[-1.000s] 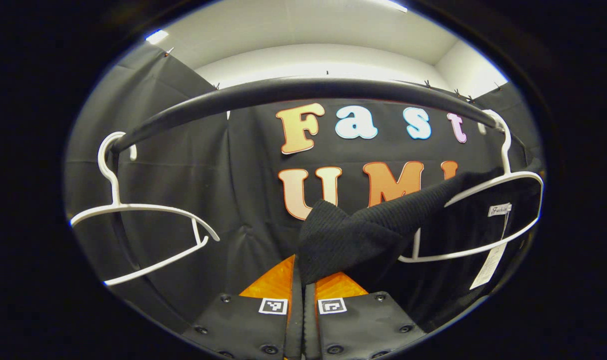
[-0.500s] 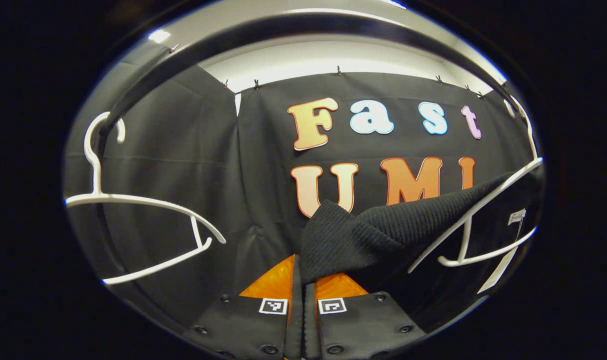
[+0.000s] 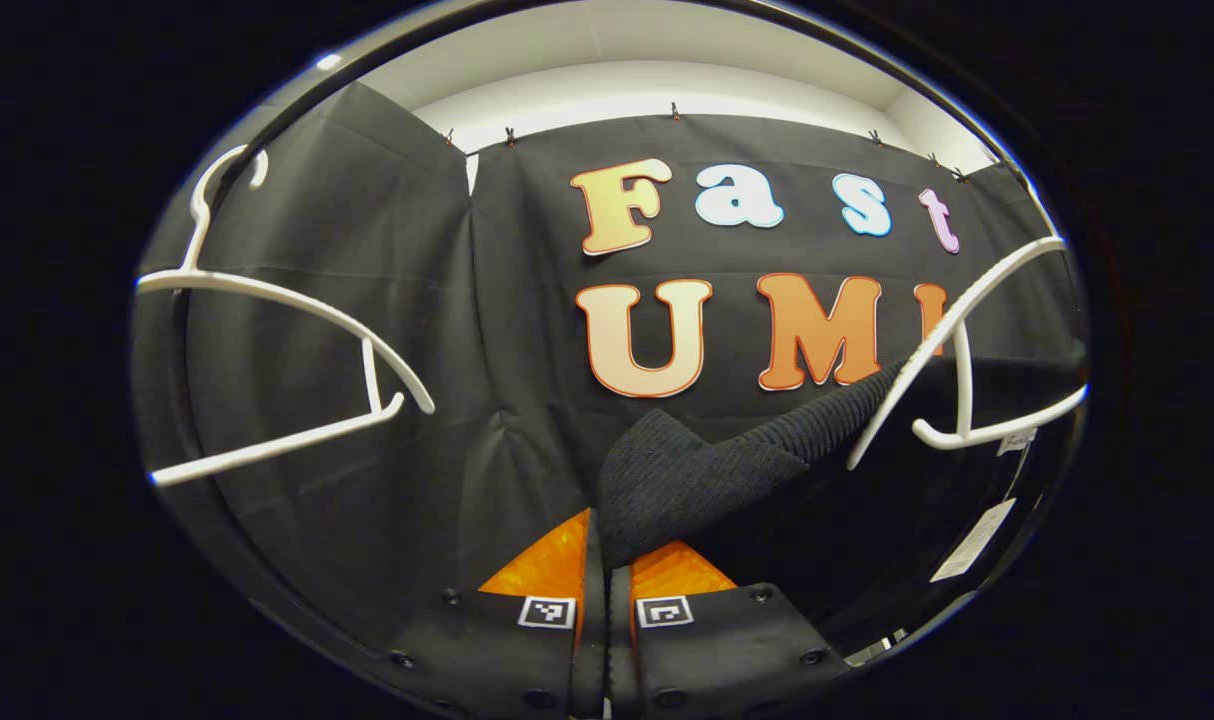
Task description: Grasp the clothes on the hanger with both hands and then place them into the laundry hamper below.
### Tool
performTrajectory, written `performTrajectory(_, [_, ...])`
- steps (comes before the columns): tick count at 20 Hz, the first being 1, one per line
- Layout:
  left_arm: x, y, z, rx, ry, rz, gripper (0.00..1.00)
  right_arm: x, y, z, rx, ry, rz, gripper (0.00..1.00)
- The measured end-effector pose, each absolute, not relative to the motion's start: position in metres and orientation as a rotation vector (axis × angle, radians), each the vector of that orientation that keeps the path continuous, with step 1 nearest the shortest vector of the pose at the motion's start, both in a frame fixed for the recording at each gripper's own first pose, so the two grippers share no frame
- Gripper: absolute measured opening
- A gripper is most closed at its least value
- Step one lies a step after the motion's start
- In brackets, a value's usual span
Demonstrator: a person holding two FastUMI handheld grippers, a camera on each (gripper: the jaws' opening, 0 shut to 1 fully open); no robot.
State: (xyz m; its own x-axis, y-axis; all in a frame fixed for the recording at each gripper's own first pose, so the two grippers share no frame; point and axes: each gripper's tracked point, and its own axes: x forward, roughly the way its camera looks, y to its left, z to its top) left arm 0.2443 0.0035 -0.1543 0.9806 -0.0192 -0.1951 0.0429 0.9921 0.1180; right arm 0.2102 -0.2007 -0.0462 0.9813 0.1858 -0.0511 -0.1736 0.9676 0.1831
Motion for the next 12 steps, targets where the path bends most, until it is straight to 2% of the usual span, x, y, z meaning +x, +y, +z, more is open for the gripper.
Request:
performTrajectory(8, [0.197,-0.025,-0.212,0.096,0.284,-0.04,0.08,0.2,-0.204,-0.126,0.255,0.182,0.168,0.02])
performTrajectory(12, [0.166,-0.025,-0.259,0.046,0.384,-0.008,0.09,0.193,-0.202,-0.176,0.251,0.258,0.148,0.02])
